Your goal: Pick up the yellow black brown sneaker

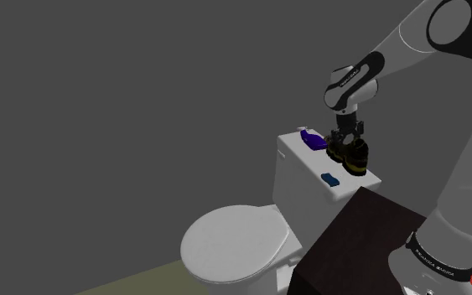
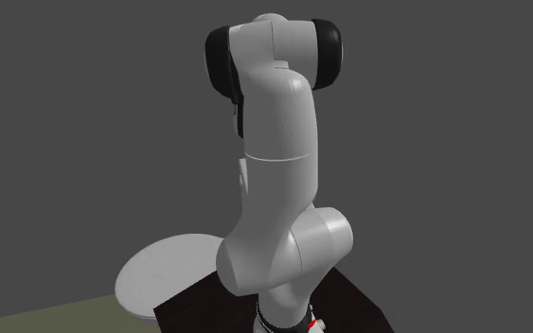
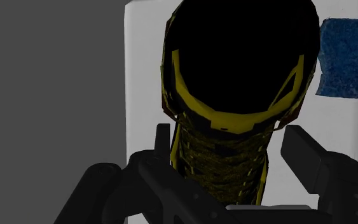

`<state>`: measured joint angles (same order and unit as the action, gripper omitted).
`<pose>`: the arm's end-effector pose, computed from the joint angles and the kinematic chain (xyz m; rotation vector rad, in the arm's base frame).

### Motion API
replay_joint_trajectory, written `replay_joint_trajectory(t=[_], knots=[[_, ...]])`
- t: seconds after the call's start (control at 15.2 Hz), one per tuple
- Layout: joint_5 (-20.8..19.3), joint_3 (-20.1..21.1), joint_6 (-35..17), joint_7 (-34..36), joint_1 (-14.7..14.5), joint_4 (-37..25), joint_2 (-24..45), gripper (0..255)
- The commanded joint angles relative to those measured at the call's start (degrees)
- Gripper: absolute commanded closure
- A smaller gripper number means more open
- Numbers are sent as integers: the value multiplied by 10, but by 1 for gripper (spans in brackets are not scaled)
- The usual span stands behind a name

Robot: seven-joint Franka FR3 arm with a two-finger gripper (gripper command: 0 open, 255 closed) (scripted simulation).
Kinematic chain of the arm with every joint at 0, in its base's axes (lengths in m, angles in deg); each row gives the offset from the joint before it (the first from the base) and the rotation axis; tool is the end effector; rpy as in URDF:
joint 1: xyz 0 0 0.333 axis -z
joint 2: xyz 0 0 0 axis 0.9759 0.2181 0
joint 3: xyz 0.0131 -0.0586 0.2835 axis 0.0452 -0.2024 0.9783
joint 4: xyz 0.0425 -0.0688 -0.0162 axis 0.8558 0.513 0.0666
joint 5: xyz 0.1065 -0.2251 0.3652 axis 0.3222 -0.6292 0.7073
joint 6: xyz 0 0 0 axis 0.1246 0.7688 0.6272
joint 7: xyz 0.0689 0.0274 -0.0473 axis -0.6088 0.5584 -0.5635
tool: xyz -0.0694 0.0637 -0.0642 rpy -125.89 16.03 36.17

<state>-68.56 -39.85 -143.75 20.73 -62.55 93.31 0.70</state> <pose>0.4347 -0.3339 0.1981 2.8784 -0.7178 -0.4545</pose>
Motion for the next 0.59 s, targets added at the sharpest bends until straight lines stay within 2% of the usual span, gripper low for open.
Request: replay_joint_trajectory(t=[0.0, 0.53], knots=[[-3, -1, 16, 0, -2, -4, -13, 255], [-10, -2, 60, -1, -5, -16, -46, 255]])
